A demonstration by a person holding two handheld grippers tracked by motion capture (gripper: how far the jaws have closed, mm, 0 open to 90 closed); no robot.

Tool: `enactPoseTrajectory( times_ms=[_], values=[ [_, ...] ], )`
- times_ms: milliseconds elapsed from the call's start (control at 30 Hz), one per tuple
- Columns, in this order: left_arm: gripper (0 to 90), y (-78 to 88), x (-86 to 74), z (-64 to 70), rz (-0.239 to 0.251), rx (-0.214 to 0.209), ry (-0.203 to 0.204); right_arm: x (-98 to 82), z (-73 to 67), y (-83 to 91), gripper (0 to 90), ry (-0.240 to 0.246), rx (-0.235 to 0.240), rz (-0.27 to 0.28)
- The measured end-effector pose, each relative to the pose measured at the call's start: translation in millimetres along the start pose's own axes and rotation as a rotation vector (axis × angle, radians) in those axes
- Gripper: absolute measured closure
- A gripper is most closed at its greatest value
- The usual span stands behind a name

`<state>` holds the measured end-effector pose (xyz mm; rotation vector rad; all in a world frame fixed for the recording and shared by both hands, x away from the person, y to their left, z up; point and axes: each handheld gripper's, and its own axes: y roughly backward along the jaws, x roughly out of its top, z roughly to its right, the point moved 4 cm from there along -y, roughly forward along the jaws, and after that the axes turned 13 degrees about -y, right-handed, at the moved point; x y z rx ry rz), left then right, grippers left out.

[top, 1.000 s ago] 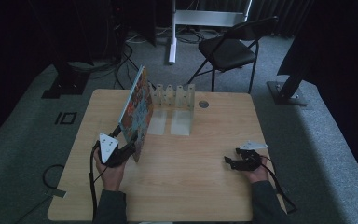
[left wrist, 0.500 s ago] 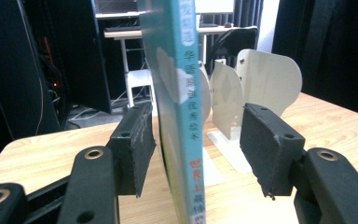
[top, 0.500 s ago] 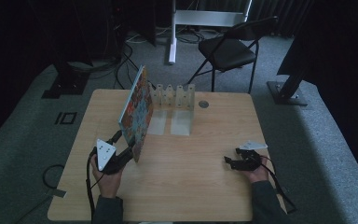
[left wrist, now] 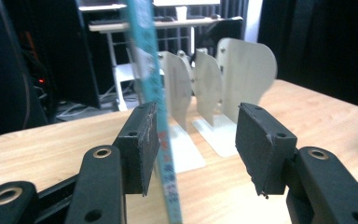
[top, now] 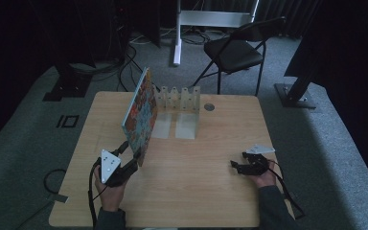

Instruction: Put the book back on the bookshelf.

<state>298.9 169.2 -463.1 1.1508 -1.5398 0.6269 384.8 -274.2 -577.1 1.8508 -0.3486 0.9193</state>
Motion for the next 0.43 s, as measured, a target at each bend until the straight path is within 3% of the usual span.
enactPoseTrajectory(
  times_ms=[267,433],
  values=[
    [54.4,-4.1,-3.2,11.8,-0.013,-0.053,-0.034,0.0,0.1,0.0,27.9,0.001,0.0,0.0],
    [54.2,-6.1,-5.7,14.0,-0.021,-0.065,-0.024,0.1,0.3,0.1,27.9,-0.001,0.001,0.0]
  ],
)
